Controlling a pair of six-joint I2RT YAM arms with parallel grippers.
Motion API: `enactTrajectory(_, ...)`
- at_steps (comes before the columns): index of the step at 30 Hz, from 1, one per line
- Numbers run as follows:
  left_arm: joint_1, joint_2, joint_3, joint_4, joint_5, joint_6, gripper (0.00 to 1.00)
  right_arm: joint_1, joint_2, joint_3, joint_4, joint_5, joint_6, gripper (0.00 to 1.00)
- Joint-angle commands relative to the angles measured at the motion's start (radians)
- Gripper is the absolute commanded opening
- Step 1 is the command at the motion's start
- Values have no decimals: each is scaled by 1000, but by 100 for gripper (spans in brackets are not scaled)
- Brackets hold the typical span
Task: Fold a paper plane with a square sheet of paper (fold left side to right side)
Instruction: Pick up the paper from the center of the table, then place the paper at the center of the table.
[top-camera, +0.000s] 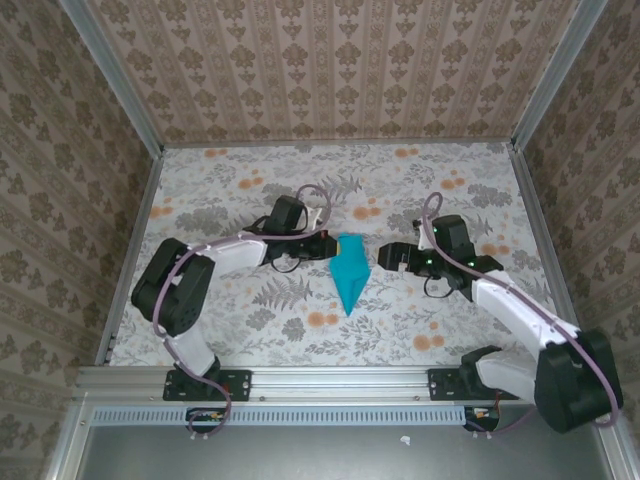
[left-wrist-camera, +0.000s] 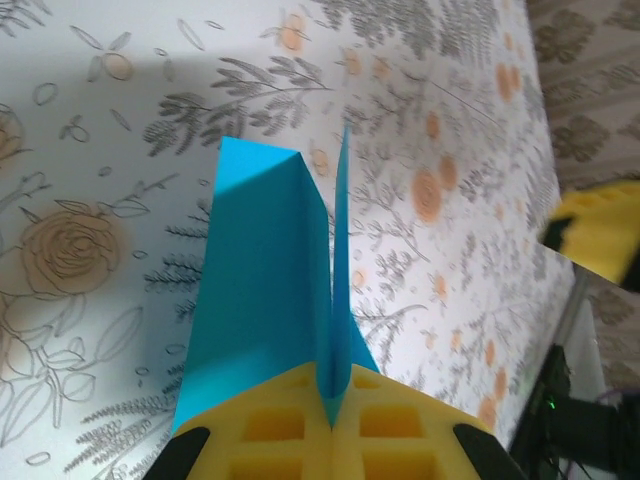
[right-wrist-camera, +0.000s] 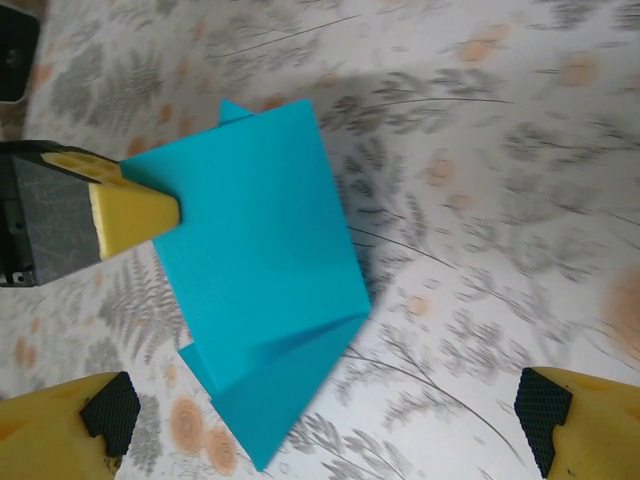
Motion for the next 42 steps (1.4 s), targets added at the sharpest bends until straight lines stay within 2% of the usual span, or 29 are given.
enactTrajectory(1,19,-51,-52,67,128,77,0,-6,113,23,222,-215,-47,96)
enactTrajectory(5,42,-84,-106,116,177,76,0,-8,285,36,386,-343,-81,91)
enactTrajectory(12,54,-114,-162,145,239,102,0,-18,465,38,597,-421,-66,88)
enactTrajectory(18,56,-100,-177,166,249,111,0,-17,546,56,643,-488,-50,77)
enactTrajectory(25,56,-72,-173,179,251,106,0,-18,539,39,659,-508,-39,61)
enactTrajectory(31,56,-63,-165,159,240,113,0,-18,500,34,618,-495,-60,42)
enactTrajectory(37,56,-56,-154,128,224,129,0,-18,444,27,541,-440,-101,10)
enactTrajectory(38,56,-55,-152,126,220,131,3,-18,432,25,525,-431,-102,3)
enactTrajectory(40,56,-57,-147,117,213,136,8,-19,405,22,496,-413,-102,0)
enactTrajectory(41,55,-58,-143,107,204,141,14,-18,390,18,476,-397,-99,0)
enactTrajectory(42,56,-61,-137,97,191,146,24,-18,374,22,443,-378,-97,0)
